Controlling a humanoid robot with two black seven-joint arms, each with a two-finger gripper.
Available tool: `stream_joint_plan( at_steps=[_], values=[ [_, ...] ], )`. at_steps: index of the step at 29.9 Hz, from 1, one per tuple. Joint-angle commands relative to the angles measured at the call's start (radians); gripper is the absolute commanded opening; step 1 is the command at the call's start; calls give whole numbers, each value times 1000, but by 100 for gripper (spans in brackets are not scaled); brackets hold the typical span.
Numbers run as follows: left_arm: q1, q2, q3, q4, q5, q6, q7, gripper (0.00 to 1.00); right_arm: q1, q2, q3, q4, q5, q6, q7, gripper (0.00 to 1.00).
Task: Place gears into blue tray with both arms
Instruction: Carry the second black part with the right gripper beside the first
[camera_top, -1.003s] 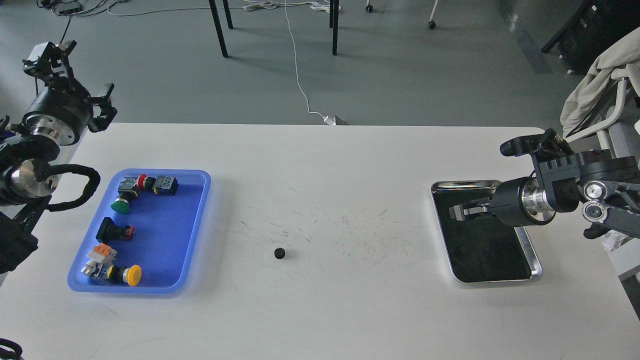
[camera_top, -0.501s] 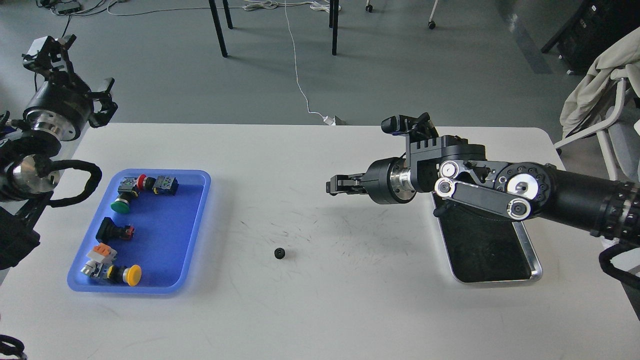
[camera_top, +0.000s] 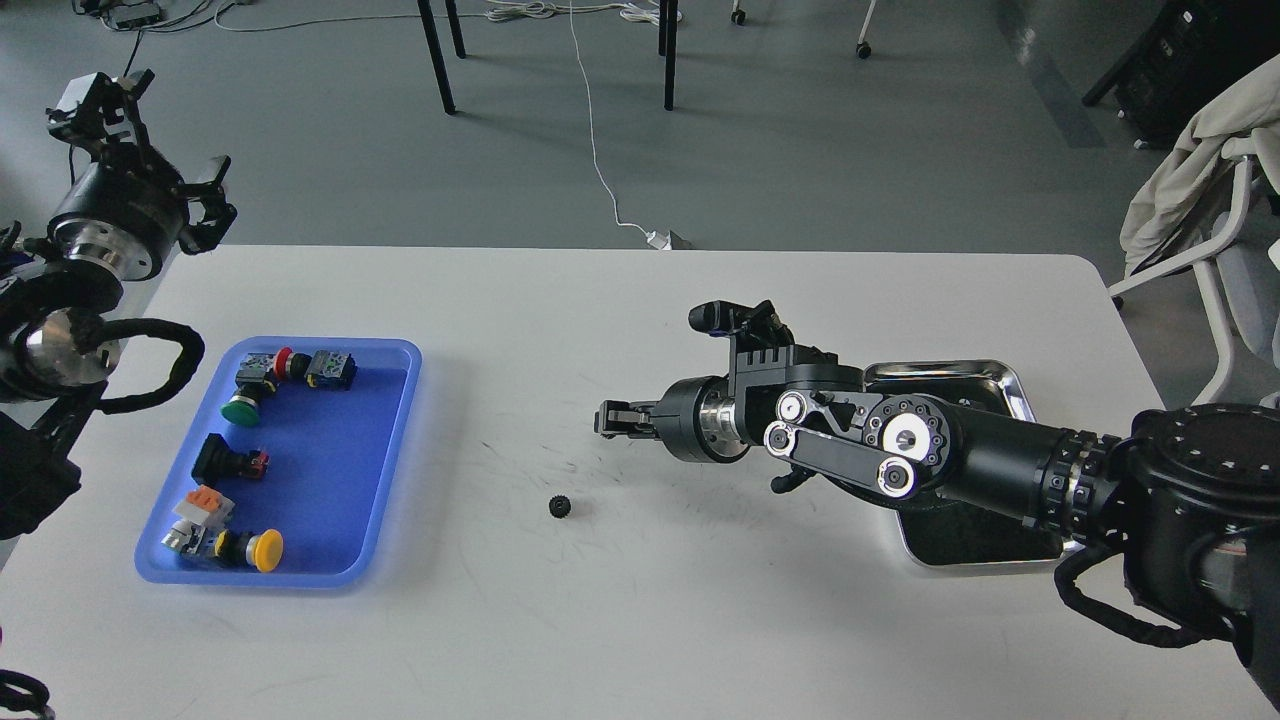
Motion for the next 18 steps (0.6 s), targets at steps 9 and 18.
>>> stream_joint_plan(
  at_steps=[9,18],
  values=[
    [1,3,1,0,-1,0,0,98,-53,0,2,8,23,-78,14,4],
    [1,3,1,-2,0,0,0,98,-53,0,5,35,61,-83,15,33]
  ],
)
